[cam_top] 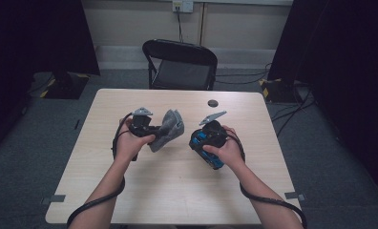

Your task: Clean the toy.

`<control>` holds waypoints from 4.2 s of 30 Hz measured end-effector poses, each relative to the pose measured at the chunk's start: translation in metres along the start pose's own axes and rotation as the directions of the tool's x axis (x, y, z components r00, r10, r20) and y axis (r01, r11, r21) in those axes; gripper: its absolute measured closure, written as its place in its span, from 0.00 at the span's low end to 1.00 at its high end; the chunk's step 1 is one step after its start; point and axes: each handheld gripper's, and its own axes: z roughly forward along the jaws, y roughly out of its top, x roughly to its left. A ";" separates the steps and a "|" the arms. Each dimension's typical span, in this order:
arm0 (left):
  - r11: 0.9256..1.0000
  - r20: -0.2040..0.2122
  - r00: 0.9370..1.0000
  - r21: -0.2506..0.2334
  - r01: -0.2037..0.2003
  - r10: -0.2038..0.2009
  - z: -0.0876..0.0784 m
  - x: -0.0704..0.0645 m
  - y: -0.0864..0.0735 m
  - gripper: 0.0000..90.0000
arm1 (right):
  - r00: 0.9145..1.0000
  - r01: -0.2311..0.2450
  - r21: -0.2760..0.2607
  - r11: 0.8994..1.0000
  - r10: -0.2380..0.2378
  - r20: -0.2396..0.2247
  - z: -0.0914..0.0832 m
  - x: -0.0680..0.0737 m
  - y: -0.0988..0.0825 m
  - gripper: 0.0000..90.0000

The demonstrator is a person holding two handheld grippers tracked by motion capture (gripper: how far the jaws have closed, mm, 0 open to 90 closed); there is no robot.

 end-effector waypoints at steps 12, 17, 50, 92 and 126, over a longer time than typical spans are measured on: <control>1.000 -0.048 0.999 0.031 0.006 -0.005 0.043 -0.013 0.018 0.85 | 0.998 0.040 -0.011 0.999 -0.040 -0.053 0.004 0.022 0.004 0.28; 0.999 0.021 1.000 0.049 0.009 -0.010 0.055 -0.022 0.013 0.85 | 0.997 0.051 -0.005 0.999 -0.051 -0.051 0.005 0.025 0.006 0.28; 0.994 0.175 0.984 0.105 0.006 -0.024 0.034 -0.022 -0.011 0.85 | 1.000 0.009 0.022 1.000 -0.009 0.027 -0.001 0.002 0.006 0.28; 0.996 0.146 0.986 0.032 0.077 -0.081 0.050 -0.023 0.002 0.85 | 0.999 0.045 0.015 0.999 -0.044 -0.021 -0.001 0.017 0.008 0.28; 0.995 0.170 0.983 0.077 0.057 -0.069 0.037 -0.022 -0.012 0.85 | 1.000 0.018 0.025 1.000 -0.019 0.024 -0.007 0.002 0.008 0.28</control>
